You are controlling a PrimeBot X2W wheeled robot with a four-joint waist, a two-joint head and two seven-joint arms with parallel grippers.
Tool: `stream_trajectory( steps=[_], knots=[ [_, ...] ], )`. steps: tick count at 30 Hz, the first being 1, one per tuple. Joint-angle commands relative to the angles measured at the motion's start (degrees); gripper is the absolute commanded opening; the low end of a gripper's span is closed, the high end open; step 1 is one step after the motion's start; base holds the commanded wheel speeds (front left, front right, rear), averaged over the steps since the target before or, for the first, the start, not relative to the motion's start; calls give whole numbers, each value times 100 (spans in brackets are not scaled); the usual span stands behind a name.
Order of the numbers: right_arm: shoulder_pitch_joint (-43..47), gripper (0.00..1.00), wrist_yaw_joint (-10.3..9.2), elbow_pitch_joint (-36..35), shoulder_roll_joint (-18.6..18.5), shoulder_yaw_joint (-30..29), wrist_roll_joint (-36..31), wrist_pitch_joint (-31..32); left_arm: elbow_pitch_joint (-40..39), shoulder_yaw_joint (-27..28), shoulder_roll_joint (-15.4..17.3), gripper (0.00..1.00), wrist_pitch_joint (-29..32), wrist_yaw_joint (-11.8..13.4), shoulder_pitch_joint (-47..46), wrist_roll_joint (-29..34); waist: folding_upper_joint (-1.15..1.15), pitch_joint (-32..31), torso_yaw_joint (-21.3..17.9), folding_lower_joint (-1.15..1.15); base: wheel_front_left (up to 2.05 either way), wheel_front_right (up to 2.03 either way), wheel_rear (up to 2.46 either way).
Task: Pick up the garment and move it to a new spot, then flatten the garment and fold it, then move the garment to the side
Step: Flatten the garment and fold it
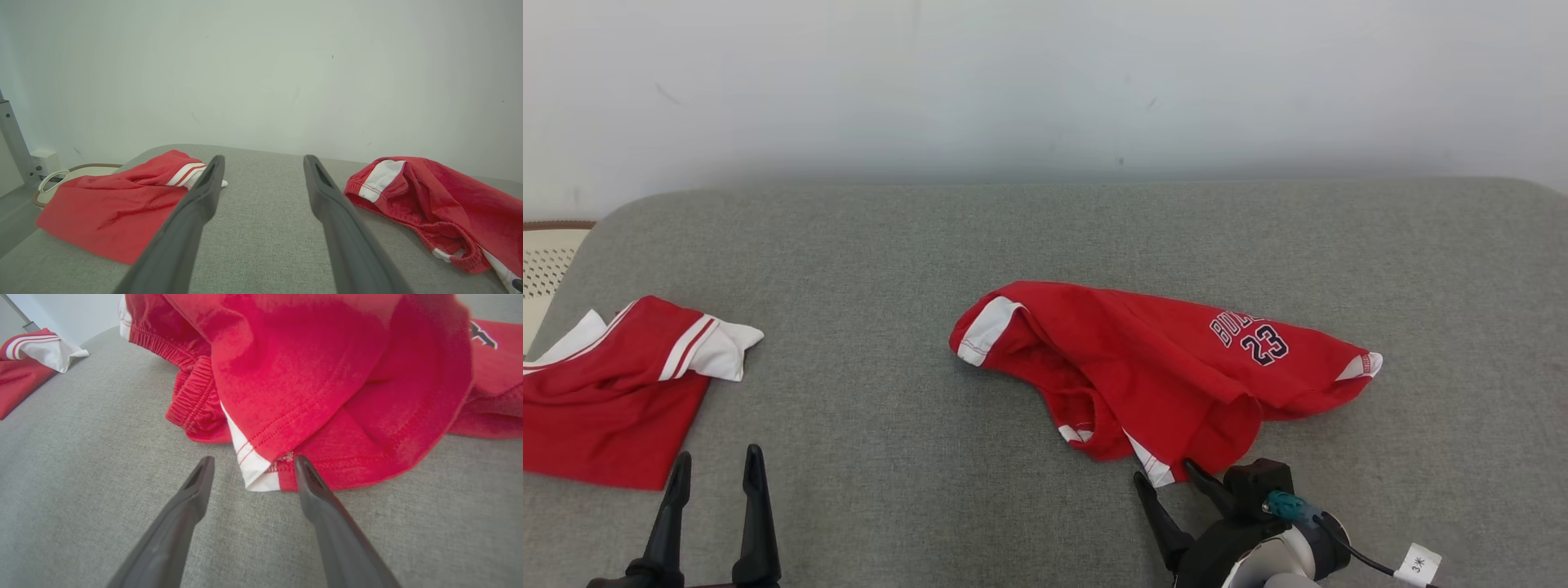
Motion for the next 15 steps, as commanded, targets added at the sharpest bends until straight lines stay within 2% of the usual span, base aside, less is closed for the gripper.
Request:
stream_trajectory(
  steps=[1, 2, 4, 6, 7, 9, 15],
  knots=[
    [-77, 100, 4, 67, 18, 30, 20, -49, 8, 5, -2, 100, -14, 6, -41, 21, 0, 35, 49, 0, 0, 0, 0],
    [-111, 95, 4, 143, 28, 39, 35, -66, 14, 2, -2, 100, -14, 3, -54, 19, 0, 43, 71, 0, 0, 0, 0],
    [-183, 47, 4, 295, 47, 62, 62, -108, 32, -7, -4, 100, -14, -9, -79, 20, 0, 58, 113, 0, 0, 0, 0],
    [-259, 25, 4, 442, 61, 107, 110, -131, 41, -6, -5, 100, -14, -14, -86, 20, 0, 75, 153, 0, 0, 0, 0],
    [-296, 22, 4, 512, 65, 128, 120, -149, 50, -10, -6, 100, -14, -18, -90, 19, 0, 84, 171, 0, 0, 0, 0],
    [-376, 0, 4, 619, 74, 187, 142, -164, 60, -16, -6, 100, -14, -15, -105, 8, 0, 101, 198, 0, 0, 0, 0],
    [-557, 0, 4, 478, 27, 238, 125, -216, 79, 27, -6, 100, -14, 52, -53, -41, 0, 84, 161, 0, 0, 0, 0]
  ],
)
